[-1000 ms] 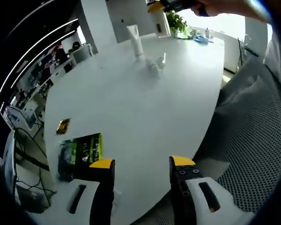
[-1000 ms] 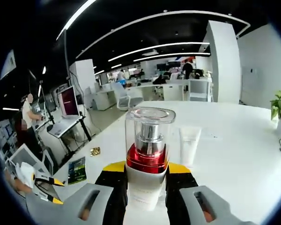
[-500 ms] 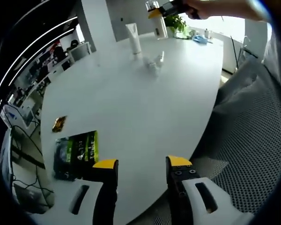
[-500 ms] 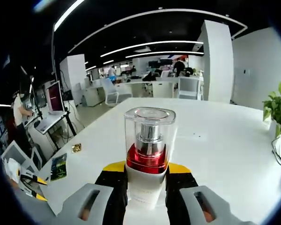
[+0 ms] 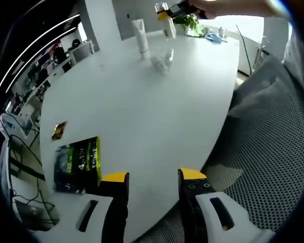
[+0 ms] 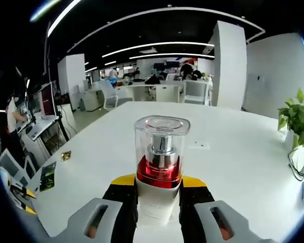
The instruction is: Arrange the skincare products in the storage area until every visible bottle or jar stands upright without overlapping.
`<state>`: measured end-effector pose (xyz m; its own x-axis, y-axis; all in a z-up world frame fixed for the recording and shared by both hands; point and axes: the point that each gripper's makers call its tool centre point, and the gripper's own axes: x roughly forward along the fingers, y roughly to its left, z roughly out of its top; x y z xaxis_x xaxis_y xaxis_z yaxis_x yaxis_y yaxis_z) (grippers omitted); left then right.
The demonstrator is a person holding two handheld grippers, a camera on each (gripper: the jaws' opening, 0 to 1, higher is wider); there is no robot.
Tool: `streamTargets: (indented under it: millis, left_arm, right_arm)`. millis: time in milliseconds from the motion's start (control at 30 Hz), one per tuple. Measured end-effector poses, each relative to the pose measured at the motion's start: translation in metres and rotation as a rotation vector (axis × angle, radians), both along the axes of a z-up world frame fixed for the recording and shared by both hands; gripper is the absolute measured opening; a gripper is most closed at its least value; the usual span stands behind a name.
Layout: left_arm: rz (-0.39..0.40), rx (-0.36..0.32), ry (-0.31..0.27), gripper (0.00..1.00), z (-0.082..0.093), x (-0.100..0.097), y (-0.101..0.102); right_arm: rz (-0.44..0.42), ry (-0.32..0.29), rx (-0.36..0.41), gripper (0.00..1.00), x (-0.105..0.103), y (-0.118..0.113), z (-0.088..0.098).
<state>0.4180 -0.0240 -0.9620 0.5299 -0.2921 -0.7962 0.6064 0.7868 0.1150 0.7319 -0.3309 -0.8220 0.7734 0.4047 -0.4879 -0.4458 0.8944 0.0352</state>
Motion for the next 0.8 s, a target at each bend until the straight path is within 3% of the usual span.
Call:
streamTargets:
  millis: [500, 800]
  left_arm:
    - [-0.015, 0.009, 0.049, 0.32, -0.009, -0.006, -0.002]
    - [-0.008, -0.025, 0.079, 0.31, -0.01, -0.009, -0.006]
  right_arm:
    - [-0.025, -0.007, -0.025, 0.25, 0.037, -0.026, -0.022]
    - [-0.014, -0.015, -0.009, 0.24, 0.051, -0.021, -0.042]
